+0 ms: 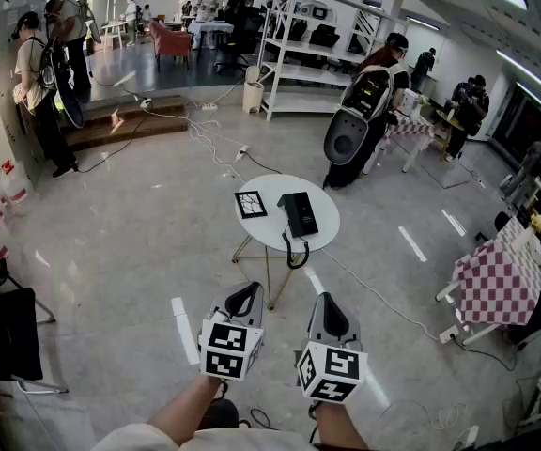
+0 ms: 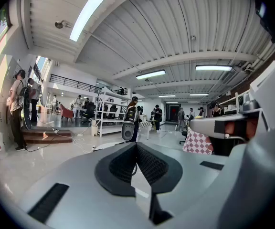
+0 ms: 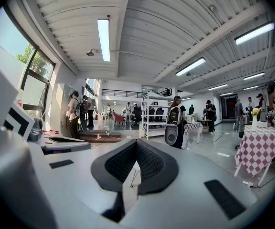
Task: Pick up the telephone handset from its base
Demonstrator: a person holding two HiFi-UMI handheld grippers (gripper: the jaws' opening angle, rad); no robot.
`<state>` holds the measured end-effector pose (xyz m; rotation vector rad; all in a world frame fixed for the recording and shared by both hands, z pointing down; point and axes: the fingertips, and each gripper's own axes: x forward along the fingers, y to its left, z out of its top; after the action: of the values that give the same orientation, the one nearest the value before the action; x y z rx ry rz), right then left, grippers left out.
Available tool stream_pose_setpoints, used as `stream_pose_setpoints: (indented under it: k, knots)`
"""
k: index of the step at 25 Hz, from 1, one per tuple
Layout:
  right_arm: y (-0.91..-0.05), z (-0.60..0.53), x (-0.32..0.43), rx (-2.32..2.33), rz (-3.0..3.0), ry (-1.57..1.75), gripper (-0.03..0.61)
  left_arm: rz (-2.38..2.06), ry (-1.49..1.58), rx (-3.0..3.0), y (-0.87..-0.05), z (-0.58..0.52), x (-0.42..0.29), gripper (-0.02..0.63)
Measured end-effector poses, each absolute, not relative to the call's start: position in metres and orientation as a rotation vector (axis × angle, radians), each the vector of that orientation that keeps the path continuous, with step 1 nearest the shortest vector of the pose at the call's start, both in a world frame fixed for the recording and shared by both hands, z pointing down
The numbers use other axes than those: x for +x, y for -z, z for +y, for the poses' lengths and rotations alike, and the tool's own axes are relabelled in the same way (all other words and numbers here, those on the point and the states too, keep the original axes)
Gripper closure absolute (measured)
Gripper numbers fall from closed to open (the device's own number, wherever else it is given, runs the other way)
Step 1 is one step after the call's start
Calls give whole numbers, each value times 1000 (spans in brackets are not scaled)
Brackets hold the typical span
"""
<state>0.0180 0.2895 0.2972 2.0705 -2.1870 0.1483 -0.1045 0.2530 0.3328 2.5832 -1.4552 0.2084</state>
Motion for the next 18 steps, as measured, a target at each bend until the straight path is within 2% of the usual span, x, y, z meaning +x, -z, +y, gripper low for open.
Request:
stream_pose_setpoints:
  k: [18]
  knots:
    - [-301, 302, 35, 2044, -2228, -191, 554, -1448, -206, 2585, -335, 261, -82, 598]
